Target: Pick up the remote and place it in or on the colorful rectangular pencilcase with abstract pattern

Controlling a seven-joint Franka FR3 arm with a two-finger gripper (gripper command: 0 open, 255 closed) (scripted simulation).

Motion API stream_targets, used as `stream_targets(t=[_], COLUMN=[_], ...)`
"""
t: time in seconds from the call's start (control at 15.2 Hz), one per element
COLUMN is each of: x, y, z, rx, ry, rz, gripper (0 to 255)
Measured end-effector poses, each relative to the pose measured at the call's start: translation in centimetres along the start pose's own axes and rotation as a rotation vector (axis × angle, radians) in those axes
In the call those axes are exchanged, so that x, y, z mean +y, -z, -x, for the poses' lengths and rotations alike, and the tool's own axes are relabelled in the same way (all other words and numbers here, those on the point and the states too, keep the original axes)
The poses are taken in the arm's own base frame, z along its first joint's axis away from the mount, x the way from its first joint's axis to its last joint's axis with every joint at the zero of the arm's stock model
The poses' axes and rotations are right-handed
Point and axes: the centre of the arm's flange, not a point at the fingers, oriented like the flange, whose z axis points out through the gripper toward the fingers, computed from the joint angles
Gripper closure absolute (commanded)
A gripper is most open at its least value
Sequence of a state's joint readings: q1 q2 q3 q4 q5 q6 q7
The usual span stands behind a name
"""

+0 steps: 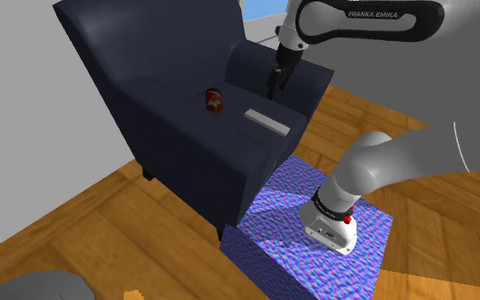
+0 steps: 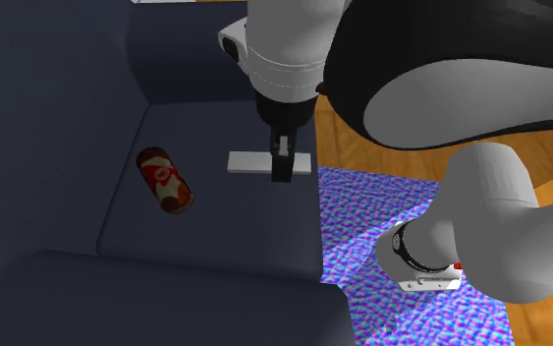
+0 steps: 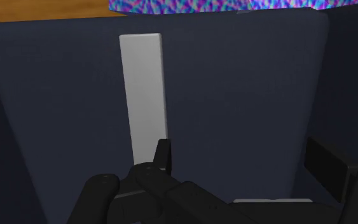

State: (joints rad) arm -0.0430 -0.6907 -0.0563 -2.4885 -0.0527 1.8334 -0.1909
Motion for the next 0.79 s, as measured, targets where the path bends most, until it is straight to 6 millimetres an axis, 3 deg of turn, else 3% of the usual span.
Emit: stream_targets(t=[0.79], x=[8.4], y=[-13.6], z=[-3.0], rx=[-0.044], ry=[0.005], rz=[-0.012], gripper=[0])
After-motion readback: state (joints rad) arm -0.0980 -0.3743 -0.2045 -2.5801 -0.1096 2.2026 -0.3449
